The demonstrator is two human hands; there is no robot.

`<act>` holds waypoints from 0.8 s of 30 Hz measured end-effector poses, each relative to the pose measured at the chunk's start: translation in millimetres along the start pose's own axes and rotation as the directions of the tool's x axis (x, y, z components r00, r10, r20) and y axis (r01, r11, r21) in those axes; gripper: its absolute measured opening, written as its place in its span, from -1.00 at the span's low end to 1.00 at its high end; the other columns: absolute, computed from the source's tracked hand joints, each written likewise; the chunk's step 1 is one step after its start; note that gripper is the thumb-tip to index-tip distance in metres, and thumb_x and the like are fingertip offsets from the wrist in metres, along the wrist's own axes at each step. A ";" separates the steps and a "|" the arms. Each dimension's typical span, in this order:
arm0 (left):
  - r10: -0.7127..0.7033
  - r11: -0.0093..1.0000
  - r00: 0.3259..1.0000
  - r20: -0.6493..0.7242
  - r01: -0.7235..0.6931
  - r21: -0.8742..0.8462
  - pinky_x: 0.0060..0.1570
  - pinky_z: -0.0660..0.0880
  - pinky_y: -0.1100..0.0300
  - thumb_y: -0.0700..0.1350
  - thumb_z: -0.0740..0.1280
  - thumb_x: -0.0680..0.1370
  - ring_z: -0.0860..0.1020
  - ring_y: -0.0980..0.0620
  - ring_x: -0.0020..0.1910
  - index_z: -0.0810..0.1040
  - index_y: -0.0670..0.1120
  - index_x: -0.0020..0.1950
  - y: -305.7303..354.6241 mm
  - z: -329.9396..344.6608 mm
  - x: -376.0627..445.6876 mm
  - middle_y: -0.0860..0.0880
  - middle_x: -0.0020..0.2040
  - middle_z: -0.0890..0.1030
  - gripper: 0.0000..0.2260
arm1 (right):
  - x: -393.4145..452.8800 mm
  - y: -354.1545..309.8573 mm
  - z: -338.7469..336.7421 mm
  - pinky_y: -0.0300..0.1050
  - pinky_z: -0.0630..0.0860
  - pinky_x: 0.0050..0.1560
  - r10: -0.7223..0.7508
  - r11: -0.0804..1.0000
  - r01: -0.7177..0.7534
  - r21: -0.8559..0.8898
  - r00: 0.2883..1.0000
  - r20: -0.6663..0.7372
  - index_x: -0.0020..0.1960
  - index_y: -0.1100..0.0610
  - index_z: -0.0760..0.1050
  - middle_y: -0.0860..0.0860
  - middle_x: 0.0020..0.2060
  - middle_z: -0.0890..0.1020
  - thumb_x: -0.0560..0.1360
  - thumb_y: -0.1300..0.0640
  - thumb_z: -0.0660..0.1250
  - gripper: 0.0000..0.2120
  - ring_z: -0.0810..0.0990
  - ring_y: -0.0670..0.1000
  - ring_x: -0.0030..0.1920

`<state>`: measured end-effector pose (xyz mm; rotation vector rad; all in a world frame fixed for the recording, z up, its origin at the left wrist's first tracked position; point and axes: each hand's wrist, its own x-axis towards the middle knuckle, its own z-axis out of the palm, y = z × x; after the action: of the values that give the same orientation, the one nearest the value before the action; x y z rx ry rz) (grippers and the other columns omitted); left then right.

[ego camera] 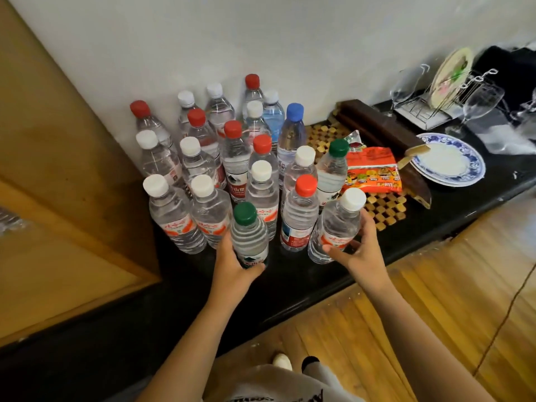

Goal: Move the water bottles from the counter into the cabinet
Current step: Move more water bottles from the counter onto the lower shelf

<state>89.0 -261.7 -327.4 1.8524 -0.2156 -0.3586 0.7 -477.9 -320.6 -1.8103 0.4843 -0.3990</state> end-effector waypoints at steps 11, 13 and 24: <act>0.028 0.997 0.991 -0.129 -0.037 -0.073 0.06 0.35 0.59 -0.21 0.53 0.32 0.45 0.37 0.12 0.33 -0.02 0.34 3.5 13.4 2.0 0.25 0.12 0.48 -0.34 | 14.6 9.4 -3.0 -0.58 0.39 -0.02 -0.021 0.999 0.017 0.048 0.996 0.083 0.29 -0.19 0.14 -0.49 0.08 0.44 0.29 0.23 0.51 -0.21 0.43 -0.44 0.14; 0.038 0.995 0.989 -0.142 -0.051 -0.084 0.13 0.39 0.46 -0.21 0.52 0.32 0.47 0.28 0.16 0.34 0.02 0.30 3.9 13.7 0.0 0.19 0.14 0.51 -0.38 | 15.6 11.2 -3.1 -0.49 0.45 -0.01 0.001 0.999 -0.004 0.045 0.998 0.069 0.28 -0.19 0.16 -0.47 0.06 0.47 0.30 0.26 0.50 -0.23 0.46 -0.40 0.14; -0.080 0.978 0.967 -0.240 0.029 -0.207 -0.09 0.44 0.54 -0.11 0.51 0.31 0.52 0.40 0.04 0.42 0.21 0.08 -20.1 -45.8 -60.7 0.25 0.00 0.59 -0.54 | -19.0 -21.1 13.5 -0.13 0.51 0.09 0.030 0.998 -0.037 0.053 0.992 0.121 0.30 0.00 0.29 -0.27 0.13 0.51 0.15 0.07 0.53 -0.22 0.52 -0.24 0.15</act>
<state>47.6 -194.9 -325.7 1.6854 0.0426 -0.1767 -6.2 -451.7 -304.6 -1.7590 0.4150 -0.2755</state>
